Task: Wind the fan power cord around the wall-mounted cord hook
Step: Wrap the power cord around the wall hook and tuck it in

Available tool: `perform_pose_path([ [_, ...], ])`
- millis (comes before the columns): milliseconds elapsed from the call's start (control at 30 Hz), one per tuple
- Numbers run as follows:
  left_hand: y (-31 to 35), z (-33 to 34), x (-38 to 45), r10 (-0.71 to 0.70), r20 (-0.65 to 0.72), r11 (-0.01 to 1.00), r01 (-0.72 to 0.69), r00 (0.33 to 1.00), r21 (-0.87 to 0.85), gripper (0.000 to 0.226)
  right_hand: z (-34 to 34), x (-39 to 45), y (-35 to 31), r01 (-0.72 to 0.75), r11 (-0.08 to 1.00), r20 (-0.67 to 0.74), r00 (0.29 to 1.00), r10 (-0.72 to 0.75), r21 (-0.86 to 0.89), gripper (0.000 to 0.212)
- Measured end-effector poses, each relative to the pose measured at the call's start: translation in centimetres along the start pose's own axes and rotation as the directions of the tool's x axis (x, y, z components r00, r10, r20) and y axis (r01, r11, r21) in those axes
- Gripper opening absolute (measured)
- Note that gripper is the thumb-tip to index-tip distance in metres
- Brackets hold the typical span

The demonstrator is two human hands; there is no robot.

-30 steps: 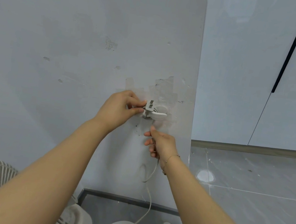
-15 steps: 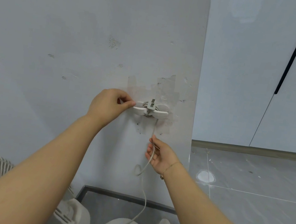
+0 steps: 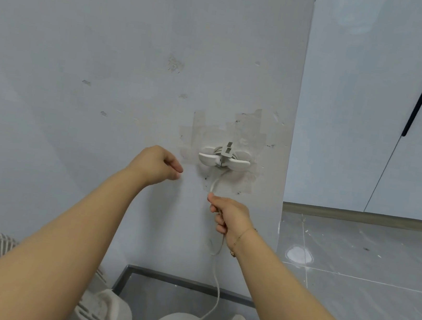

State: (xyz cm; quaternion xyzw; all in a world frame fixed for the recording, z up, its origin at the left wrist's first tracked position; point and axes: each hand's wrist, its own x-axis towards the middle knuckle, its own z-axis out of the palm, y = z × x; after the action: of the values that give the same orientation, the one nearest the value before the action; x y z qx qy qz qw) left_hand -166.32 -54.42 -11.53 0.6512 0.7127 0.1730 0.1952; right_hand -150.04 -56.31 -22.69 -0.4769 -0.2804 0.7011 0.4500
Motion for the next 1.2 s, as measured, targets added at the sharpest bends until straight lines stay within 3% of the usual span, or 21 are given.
perform_pose_path([
  [133, 0.2, 0.2, 0.2, 0.001, 0.006, 0.998, 0.0, 1.0, -0.06, 0.014, 0.6, -0.2, -0.7, -0.121, 0.988, 0.172, 0.98, 0.103, 0.094, 0.013],
  [300, 1.3, 1.0, 0.0, -0.071, 0.221, 0.969, 0.12, 0.973, -0.216, 0.014, 1.1, -0.4, -1.0, -0.157, 0.98, 0.267, 0.956, 0.119, 0.125, 0.014],
  [733, 3.4, 2.8, 0.7, -0.044, 0.311, 0.983, 0.096, 0.95, -0.154, 0.007, 0.5, -0.5, -1.2, -0.137, 0.987, 0.269, 0.957, 0.11, 0.084, 0.011],
  [800, 3.3, 3.0, 0.8, -0.039, 0.358, 0.984, 0.099, 0.933, -0.15, 0.016, 0.4, -0.7, -1.4, -0.069, 0.998, 0.217, 0.974, 0.065, 0.011, 0.006],
  [900, 3.1, 3.4, 0.8, -0.055, 0.404, 0.96, 0.16, 0.913, -0.23, 0.017, 0.2, -1.2, -1.8, 0.099, 0.957, 0.099, 0.992, -0.074, -0.274, 0.01],
  [1033, 2.9, 3.6, 1.2, -0.092, 0.337, 0.907, 0.219, 0.937, -0.36, 0.017, -0.2, -2.4, -2.9, 0.147, 0.869, 0.13, 0.987, -0.096, -0.473, 0.022],
  [1200, 3.0, 2.9, 1.5, -0.224, 0.422, 0.684, 0.45, 0.879, -0.575, 0.015, -0.6, -3.9, -5.8, 0.251, 0.767, 0.131, 0.968, -0.216, -0.591, 0.022],
])
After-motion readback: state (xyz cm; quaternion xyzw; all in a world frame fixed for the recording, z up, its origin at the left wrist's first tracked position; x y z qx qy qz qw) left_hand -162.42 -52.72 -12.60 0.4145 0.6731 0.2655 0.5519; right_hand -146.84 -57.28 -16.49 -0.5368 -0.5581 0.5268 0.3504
